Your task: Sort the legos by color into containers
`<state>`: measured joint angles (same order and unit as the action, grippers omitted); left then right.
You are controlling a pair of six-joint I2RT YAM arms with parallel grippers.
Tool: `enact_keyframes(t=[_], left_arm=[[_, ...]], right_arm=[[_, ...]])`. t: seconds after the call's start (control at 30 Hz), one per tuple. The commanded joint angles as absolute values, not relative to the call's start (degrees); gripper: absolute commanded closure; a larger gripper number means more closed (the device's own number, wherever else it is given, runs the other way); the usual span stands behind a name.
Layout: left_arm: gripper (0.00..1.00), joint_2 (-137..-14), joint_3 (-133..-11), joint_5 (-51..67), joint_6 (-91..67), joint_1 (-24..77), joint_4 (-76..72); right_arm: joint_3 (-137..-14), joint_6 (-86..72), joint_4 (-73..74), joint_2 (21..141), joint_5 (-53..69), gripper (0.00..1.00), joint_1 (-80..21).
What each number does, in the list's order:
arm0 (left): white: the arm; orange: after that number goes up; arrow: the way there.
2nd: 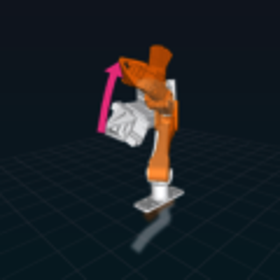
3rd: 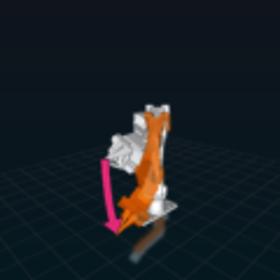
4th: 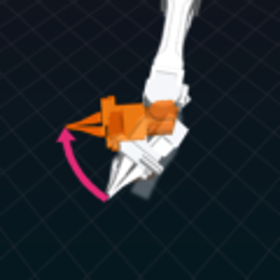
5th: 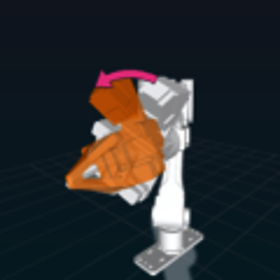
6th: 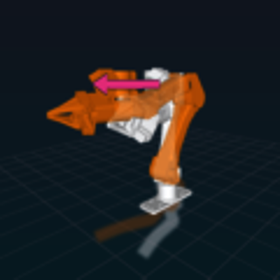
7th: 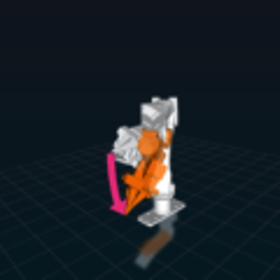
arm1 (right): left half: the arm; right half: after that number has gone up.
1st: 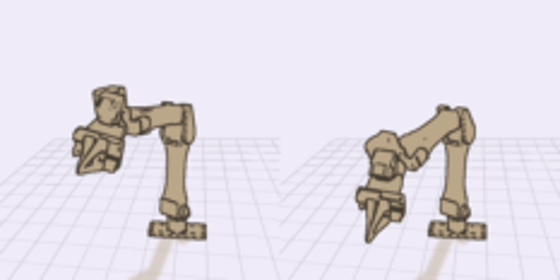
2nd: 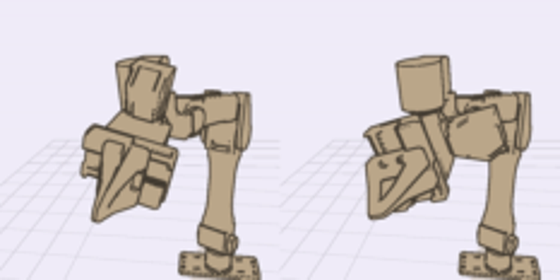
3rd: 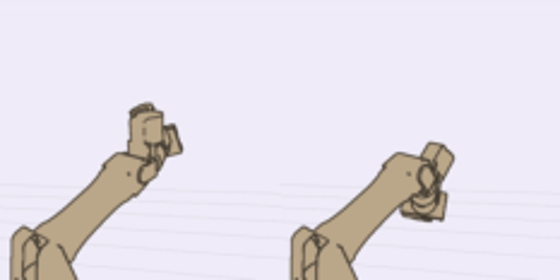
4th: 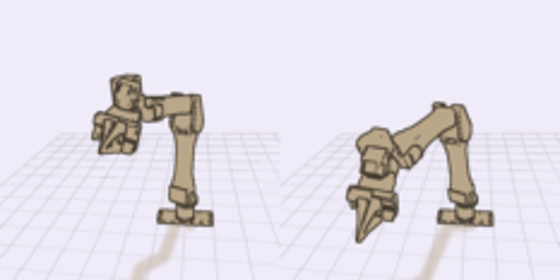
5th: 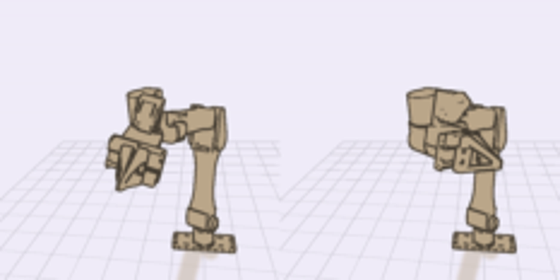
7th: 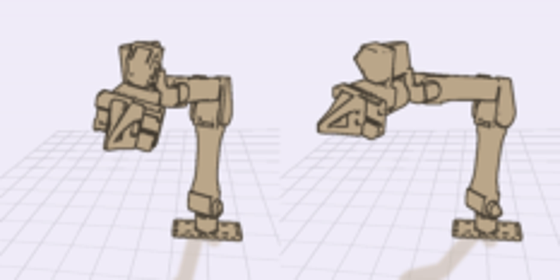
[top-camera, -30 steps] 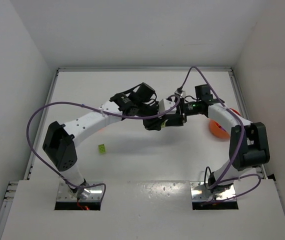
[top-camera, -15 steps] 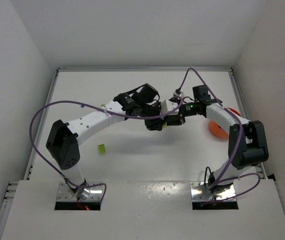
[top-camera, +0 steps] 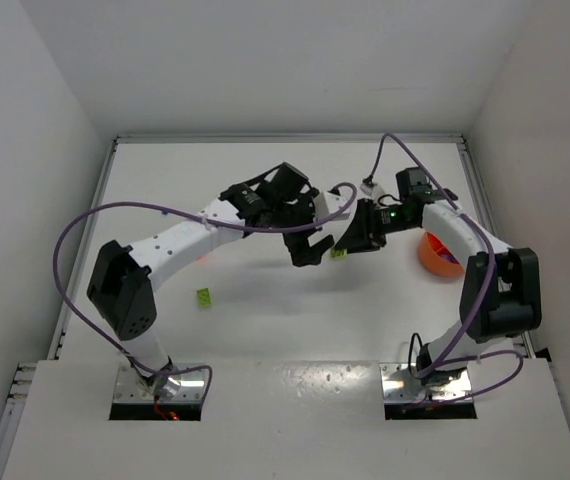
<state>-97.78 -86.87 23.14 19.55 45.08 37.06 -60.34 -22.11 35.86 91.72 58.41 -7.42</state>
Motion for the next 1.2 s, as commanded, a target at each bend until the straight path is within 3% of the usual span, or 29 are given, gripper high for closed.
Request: enact_keyframes(t=[0.0,0.17,0.23,0.33,0.43,0.53,1.17], left_arm=[[0.00,-91.4,-85.4,25.4,17.2,40.9,35.8],[0.00,-87.4,-82.5,25.4,15.8,36.0,38.4],[0.00,-86.7,-82.5,25.4,16.6,34.0,40.0],[0.00,-86.7,-82.5,25.9,16.6,32.3,41.0],[0.00,-87.9,-82.0,26.5,13.5,30.7,41.0],[0.00,-88.4,-81.5,28.0,10.1,29.0,39.4],[0.00,-90.6,-78.8,36.2,2.4,21.5,32.4]], right_arm=[[-65.2,-11.3,44.6,87.6,49.2,1.00,-4.0],[-80.0,3.8,61.2,93.2,35.4,1.00,1.5],[-84.3,7.9,61.3,95.3,28.0,1.00,6.3],[-95.9,13.3,65.4,101.2,20.6,1.00,11.8],[-115.7,15.7,74.7,111.0,17.2,1.00,17.0],[-125.7,16.4,80.1,116.2,14.3,1.00,20.8],[-119.3,15.8,78.4,121.3,9.9,1.00,22.6]])
